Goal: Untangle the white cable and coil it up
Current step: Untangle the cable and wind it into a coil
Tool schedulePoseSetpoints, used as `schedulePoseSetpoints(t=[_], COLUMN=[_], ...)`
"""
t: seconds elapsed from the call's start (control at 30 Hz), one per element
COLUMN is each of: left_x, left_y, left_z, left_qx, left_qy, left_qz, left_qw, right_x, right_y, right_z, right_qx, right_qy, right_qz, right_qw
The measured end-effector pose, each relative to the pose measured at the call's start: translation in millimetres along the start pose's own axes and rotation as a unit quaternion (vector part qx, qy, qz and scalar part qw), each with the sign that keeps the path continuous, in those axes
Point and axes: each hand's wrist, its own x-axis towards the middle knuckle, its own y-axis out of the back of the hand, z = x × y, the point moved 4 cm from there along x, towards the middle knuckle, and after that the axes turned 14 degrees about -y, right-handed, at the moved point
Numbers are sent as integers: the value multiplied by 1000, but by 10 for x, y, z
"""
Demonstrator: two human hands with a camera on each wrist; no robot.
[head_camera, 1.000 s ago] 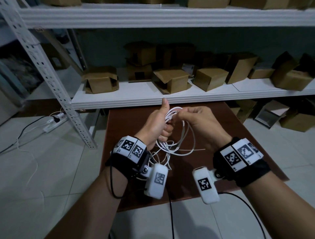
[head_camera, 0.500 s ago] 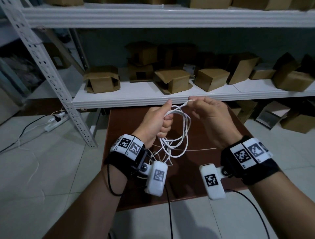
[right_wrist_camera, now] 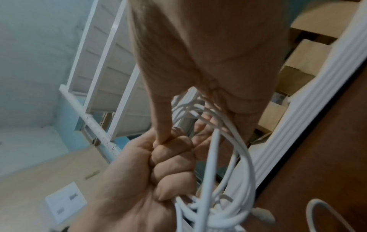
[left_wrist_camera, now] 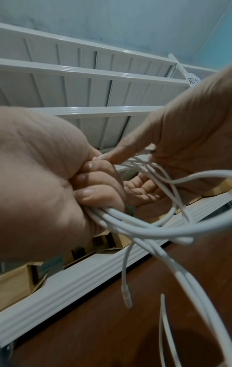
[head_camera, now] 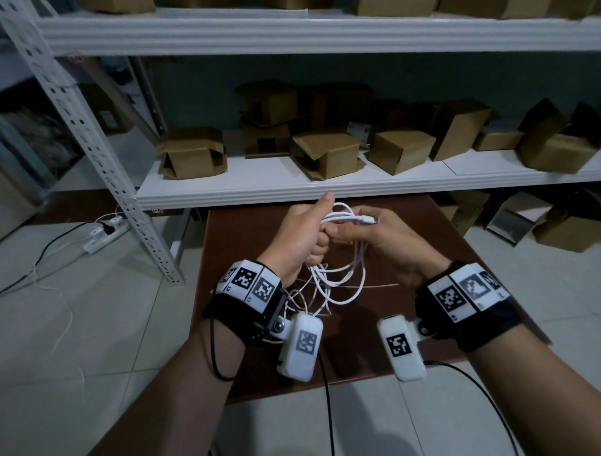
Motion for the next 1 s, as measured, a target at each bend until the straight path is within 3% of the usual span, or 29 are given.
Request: schedulePoseSetpoints(t=[0.13, 0.2, 0.3, 0.37, 0.5, 0.6, 0.8, 1.0], left_x=[33, 40, 20, 9, -18, -23, -66, -62], left_y=[88, 108, 118, 128, 99, 57, -37, -17], left_z=[-23, -32, -5, 23, 49, -16, -60, -9], left_qx=[-13, -24, -34, -30, 19, 84, 209, 364], left_qy=[-2, 2, 11, 8, -26, -58, -107, -153], left_qz=[15, 13, -13, -47, -66, -37, -73, -79], left_qw=[1000, 1000, 999, 998, 997, 994, 969, 915], right_x=[3, -19, -139, -189, -171, -185, -149, -172], right_y=[17, -18, -43, 21, 40, -15, 5, -40], right_z=[81, 64, -81, -152, -117, -99, -85, 11], right_qx=[77, 132, 208, 224, 197, 86, -148, 25], right_qy=[-66, -96, -122, -126, -127, -106, -82, -196], right_qz=[-18, -71, -163, -160, -67, -26, -86, -164], right_qw=[995, 984, 957, 953, 970, 990, 982, 967])
